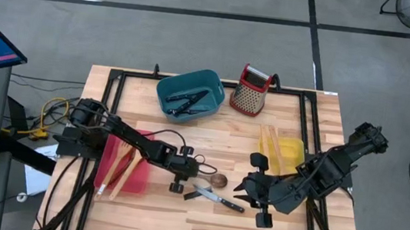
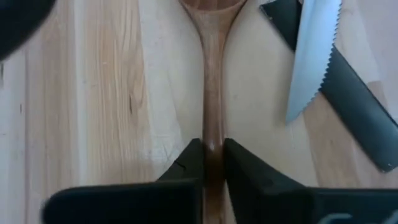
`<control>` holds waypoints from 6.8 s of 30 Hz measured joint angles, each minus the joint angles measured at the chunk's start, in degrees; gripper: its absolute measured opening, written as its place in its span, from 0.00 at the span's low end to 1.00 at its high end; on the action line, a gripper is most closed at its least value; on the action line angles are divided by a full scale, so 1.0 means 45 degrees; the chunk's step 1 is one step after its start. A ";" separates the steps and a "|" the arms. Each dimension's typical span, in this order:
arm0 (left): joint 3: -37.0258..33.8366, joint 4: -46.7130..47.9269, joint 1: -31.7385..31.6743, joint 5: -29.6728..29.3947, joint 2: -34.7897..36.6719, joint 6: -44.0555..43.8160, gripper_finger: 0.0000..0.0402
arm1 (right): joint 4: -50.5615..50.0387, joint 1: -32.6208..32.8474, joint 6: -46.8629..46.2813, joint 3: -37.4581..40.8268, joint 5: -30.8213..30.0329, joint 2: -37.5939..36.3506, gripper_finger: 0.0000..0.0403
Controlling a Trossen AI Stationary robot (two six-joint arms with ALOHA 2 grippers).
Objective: Pick & Place Kitchen Items
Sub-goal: Put the dark brown serving spoon into the pink bin
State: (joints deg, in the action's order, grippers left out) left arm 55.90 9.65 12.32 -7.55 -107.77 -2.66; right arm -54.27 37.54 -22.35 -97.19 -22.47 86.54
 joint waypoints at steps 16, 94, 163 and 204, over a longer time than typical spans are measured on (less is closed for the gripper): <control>-0.0080 -0.0097 0.0041 -0.0697 0.4215 -0.1816 0.03 | 0.0007 0.0083 -0.0014 0.0005 -0.0031 0.0000 0.22; -0.0038 -0.1285 0.4729 -1.4042 0.7203 0.8736 0.04 | 0.0453 -0.0038 0.1623 0.0005 -0.0652 0.0005 0.22; 0.0005 0.0501 0.5299 -0.8178 1.2295 -0.5355 0.02 | 0.0065 -0.0534 0.1721 0.0005 -0.0638 0.0005 0.22; 0.0549 1.5169 0.8656 0.0304 1.0299 -2.8171 0.03 | -0.0517 -0.0942 0.1725 0.0005 -0.0638 0.0005 0.22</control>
State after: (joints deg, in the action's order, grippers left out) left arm 58.37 77.91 51.27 -6.18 -61.42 -129.42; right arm -56.60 33.30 -14.59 -97.17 -25.34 86.56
